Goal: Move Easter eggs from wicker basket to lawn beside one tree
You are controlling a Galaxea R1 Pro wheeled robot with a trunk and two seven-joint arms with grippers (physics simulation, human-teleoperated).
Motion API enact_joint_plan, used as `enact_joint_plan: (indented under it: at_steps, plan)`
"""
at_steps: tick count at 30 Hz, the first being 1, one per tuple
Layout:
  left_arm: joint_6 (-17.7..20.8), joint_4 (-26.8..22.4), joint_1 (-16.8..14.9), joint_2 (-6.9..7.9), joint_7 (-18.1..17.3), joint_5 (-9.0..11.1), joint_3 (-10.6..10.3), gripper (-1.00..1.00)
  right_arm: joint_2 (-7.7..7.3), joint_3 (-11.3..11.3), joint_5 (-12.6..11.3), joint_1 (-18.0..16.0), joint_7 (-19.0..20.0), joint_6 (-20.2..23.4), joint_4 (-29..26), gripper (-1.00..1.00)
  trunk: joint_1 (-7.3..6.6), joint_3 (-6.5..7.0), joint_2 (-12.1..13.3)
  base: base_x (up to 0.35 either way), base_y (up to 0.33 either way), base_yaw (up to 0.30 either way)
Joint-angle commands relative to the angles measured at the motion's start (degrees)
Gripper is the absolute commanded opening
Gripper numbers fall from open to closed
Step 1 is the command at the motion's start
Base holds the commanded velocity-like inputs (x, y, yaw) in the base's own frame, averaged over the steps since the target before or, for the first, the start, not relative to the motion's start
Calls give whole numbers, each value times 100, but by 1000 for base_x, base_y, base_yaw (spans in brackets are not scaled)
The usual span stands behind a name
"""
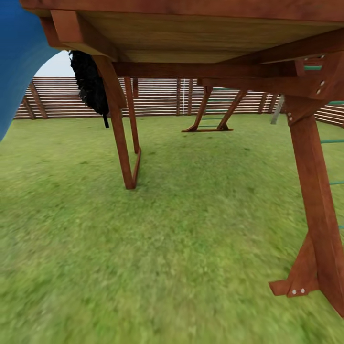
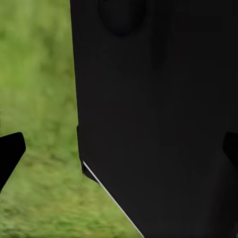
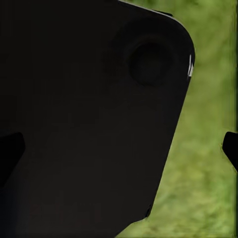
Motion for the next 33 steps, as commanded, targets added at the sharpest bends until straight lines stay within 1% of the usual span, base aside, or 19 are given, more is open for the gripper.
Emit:
enact_joint_plan:
  at_steps: [1, 9, 23, 33]
  plan:
    - [-8, -3, 0, 0, 7, 8, 3, 100, -2, 13, 15, -2, 2, -16, 5, 100, 3, -3, -2, 311, 0, 38]
    - [-8, -2, 0, -1, 7, 8, 2, 100, -7, 16, 15, 1, 2, -16, 8, 100, 3, 58, -2, 311, 0, 5]
    - [-9, -1, 0, -2, 7, 7, 0, 100, -6, 13, 15, -2, 2, -16, 0, 100, 3, 62, -2, 311, 0, 0]
    - [-11, -4, 0, 1, 7, 8, -1, 100, -17, 27, 13, -1, 2, -3, 3, 100, 3, 94, -2, 311, 0, 0]
